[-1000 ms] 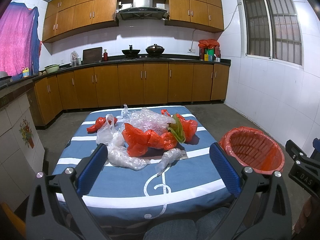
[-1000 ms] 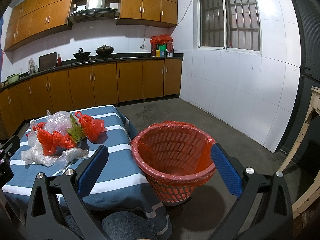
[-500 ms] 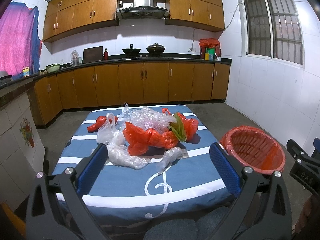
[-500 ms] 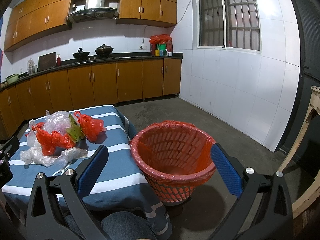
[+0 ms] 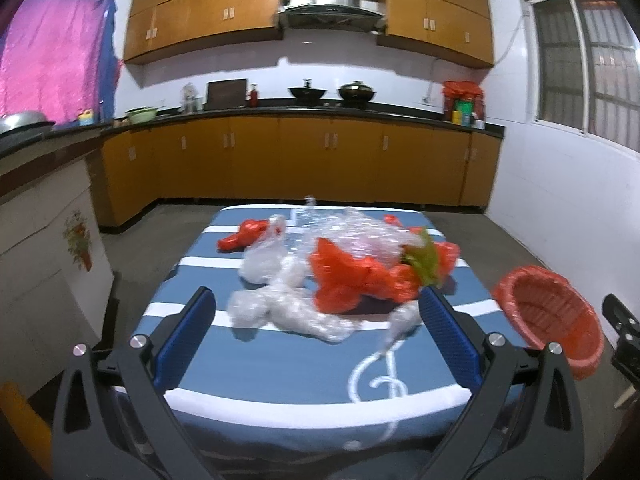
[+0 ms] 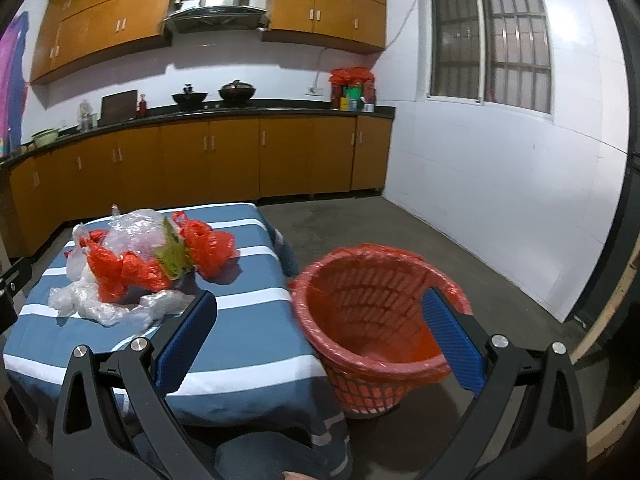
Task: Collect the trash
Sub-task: 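Reach the right tool into the pile and grasp the green bag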
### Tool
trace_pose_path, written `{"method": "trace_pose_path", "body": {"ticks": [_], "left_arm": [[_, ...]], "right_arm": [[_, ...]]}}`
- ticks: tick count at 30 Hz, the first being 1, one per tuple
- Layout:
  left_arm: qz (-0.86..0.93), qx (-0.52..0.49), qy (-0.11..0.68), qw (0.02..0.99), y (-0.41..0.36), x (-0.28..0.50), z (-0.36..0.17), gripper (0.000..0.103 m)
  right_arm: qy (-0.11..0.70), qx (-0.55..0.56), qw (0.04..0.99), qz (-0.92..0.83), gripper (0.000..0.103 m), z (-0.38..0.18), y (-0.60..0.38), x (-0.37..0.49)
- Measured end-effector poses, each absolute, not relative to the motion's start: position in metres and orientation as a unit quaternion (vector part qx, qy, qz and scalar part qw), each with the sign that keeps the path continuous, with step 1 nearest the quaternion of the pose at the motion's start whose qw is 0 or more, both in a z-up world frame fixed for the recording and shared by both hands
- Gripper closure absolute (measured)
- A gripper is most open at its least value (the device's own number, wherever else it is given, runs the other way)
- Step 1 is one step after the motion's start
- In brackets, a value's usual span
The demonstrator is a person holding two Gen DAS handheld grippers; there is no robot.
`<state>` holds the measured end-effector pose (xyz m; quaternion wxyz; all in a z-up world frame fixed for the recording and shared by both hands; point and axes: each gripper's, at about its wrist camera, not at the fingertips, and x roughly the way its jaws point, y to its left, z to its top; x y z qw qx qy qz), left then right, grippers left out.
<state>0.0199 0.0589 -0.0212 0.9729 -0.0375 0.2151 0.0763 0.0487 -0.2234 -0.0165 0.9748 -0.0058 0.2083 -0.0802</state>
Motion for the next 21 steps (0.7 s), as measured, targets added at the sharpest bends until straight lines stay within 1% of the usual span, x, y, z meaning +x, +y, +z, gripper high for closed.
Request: {"method": "trace_pose_path", "body": {"ticks": [5, 12, 15, 16, 17, 18, 20, 21], "left_arm": [[0.107, -0.057, 0.225, 0.967, 0.093, 0.030, -0.026, 0.004], [0.130, -0.067, 0.233, 0.961, 0.117, 0.044, -0.030, 0.004], [0.131, -0.067, 0.237, 0.960, 0.122, 0.052, -0.034, 0.004], [0.131, -0.067, 0.238, 0.960, 0.122, 0.055, -0.036, 0.004], [0.131, -0.068, 0.240, 0.959, 0.123, 0.058, -0.037, 0.004], [0.130, -0.069, 0.243, 0.959, 0.126, 0.061, -0.039, 0.004], [0.131, -0.071, 0.247, 0.958, 0.128, 0.068, -0.043, 0.004], [0.131, -0.073, 0.248, 0.957, 0.130, 0.071, -0.043, 0.004]], "right_arm": [[0.211, -0.013, 0.976, -0.047, 0.002, -0.015, -0.207, 0.066], [0.215, -0.021, 0.976, -0.014, 0.003, -0.016, -0.187, 0.103], [0.224, -0.015, 0.974, 0.003, 0.009, -0.018, -0.178, 0.120], [0.228, -0.013, 0.974, 0.008, 0.013, -0.020, -0.176, 0.125], [0.234, -0.011, 0.972, 0.018, 0.019, -0.021, -0.172, 0.133], [0.240, -0.008, 0.970, 0.028, 0.022, -0.023, -0.169, 0.141], [0.253, -0.005, 0.967, 0.043, 0.032, -0.027, -0.161, 0.155], [0.259, -0.004, 0.965, 0.052, 0.034, -0.029, -0.156, 0.163]]}}
